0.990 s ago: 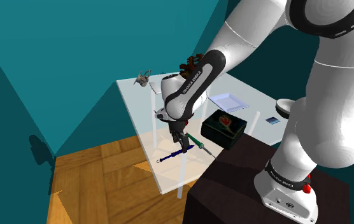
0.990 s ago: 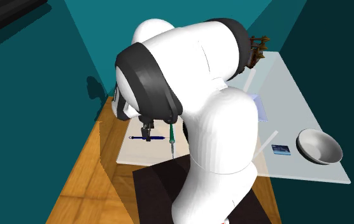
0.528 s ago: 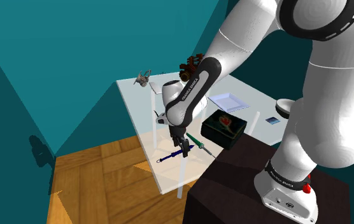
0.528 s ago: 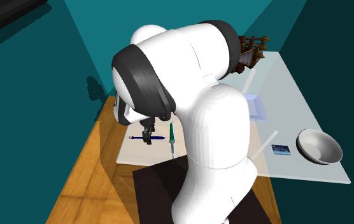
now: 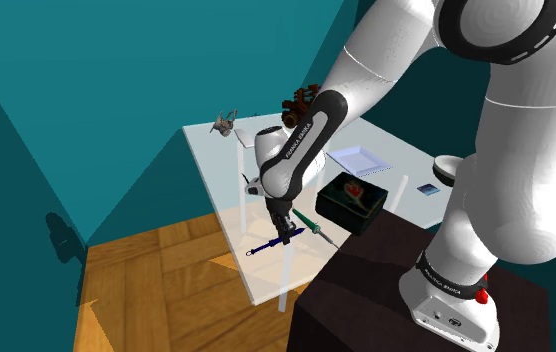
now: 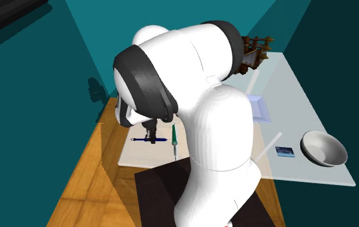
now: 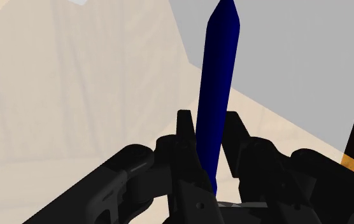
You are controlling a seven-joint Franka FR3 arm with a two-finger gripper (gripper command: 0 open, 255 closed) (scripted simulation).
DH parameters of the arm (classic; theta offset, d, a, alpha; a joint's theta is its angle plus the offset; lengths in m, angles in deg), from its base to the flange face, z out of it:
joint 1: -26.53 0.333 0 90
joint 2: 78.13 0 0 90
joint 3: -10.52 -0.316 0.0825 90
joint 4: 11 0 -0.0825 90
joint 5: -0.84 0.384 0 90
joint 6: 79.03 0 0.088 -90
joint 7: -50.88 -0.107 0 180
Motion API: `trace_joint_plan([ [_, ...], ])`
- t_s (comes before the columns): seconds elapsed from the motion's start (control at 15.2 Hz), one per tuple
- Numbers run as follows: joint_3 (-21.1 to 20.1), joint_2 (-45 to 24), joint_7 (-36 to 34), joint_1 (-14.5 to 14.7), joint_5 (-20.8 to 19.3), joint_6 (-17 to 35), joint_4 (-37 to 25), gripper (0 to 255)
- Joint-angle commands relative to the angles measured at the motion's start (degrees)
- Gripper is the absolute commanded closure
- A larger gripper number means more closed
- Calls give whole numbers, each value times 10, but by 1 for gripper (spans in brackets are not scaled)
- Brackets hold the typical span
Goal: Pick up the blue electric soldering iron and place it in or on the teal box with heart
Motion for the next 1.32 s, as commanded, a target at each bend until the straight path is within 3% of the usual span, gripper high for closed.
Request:
trace_joint_plan([
  [0.0,0,0,0,0,0,0,0,255],
  [0.33,0,0,0,0,0,0,0,255],
  [1.25,11,110,-30,4,-34,-107,1,255],
])
